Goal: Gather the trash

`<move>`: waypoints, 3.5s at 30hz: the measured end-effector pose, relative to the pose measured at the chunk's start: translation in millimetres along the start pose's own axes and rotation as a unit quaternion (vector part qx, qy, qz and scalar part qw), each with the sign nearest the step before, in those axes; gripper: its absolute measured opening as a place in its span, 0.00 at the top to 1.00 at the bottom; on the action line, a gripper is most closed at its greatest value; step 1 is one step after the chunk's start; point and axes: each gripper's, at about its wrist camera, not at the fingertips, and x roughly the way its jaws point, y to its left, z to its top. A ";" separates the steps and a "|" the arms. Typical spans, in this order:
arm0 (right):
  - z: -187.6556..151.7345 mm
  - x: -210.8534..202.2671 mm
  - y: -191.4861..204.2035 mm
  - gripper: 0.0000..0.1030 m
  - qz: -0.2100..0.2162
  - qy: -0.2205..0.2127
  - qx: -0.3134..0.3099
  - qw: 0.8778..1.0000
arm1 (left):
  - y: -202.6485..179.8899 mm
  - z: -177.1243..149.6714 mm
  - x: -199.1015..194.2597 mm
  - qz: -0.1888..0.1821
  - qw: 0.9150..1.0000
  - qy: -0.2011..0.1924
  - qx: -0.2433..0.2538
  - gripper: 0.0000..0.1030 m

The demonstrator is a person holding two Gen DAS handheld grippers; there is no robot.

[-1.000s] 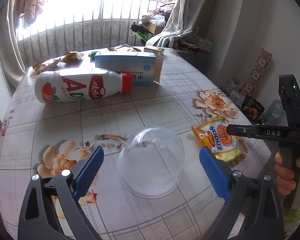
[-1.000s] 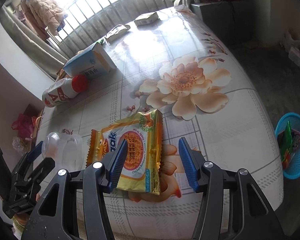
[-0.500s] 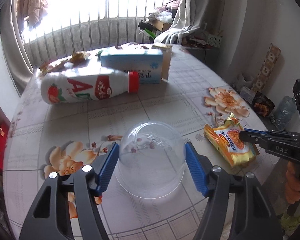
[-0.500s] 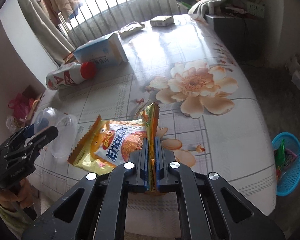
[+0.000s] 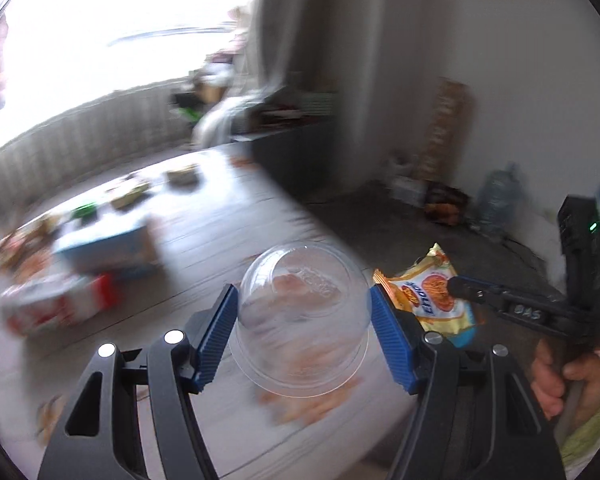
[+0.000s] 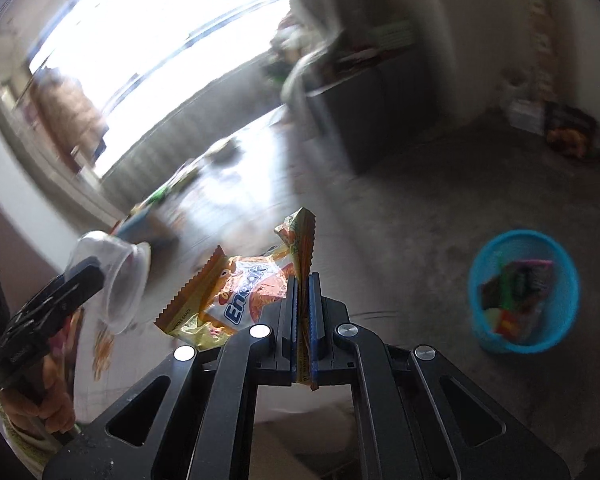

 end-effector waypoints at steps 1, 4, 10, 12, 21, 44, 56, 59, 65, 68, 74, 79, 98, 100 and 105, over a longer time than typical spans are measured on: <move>1.9 -10.1 -26.0 0.97 -0.015 -0.013 0.030 0.999 | -11.0 6.0 6.0 -0.016 1.000 0.004 0.005 0.37; 0.0 -32.2 -99.1 0.96 -0.065 -0.041 0.127 0.989 | -61.9 31.6 42.2 -0.077 0.996 0.027 0.029 0.37; -31.7 -47.0 -222.8 0.96 -0.167 -0.058 0.260 0.949 | -166.3 63.1 135.8 -0.191 0.973 0.116 0.062 0.36; -42.6 -39.0 -253.9 0.95 -0.188 -0.047 0.294 0.936 | -204.1 64.6 171.6 -0.210 0.963 0.147 0.082 0.36; -44.1 9.2 -324.7 0.86 -0.203 -0.032 0.357 0.911 | -294.8 42.9 312.0 -0.176 0.948 0.227 0.137 0.21; -56.7 -31.1 -303.0 0.43 -0.157 -0.053 0.369 0.915 | -167.8 94.6 182.6 -0.103 0.982 0.106 0.118 0.08; 14.5 -59.9 -158.2 0.32 -0.012 -0.074 0.186 0.980 | 26.9 23.0 7.0 0.057 0.998 0.026 -0.032 0.07; 21.2 -49.5 -114.0 0.31 0.024 -0.060 0.140 0.988 | 73.0 -3.8 -22.8 0.097 0.990 0.021 -0.102 0.06; 27.3 -3.4 -9.9 0.31 0.094 0.001 0.030 0.995 | 143.2 -55.7 -67.0 0.153 0.962 0.021 -0.224 0.06; 28.8 20.2 51.6 0.31 0.131 0.034 -0.038 0.990 | 172.6 -79.1 -84.5 0.171 0.948 0.011 -0.269 0.06; 19.6 58.1 168.3 0.31 0.193 0.069 -0.180 0.962 | 212.9 -106.3 -102.8 0.200 0.928 -0.006 -0.313 0.06; -1.9 99.9 258.4 0.31 0.232 0.109 -0.303 0.918 | 245.3 -122.8 -113.5 0.219 0.914 -0.016 -0.341 0.06; -37.8 237.9 377.6 0.29 0.131 0.145 -0.523 0.830 | 301.5 -161.2 -123.8 0.228 0.895 -0.020 -0.382 0.09; -37.9 242.2 376.1 0.29 0.122 0.159 -0.520 0.831 | 301.1 -161.6 -123.7 0.221 0.896 -0.022 -0.385 0.10; -36.4 237.3 357.9 0.47 0.143 0.229 -0.453 0.850 | 294.0 -157.7 -120.2 0.198 0.900 -0.026 -0.387 0.12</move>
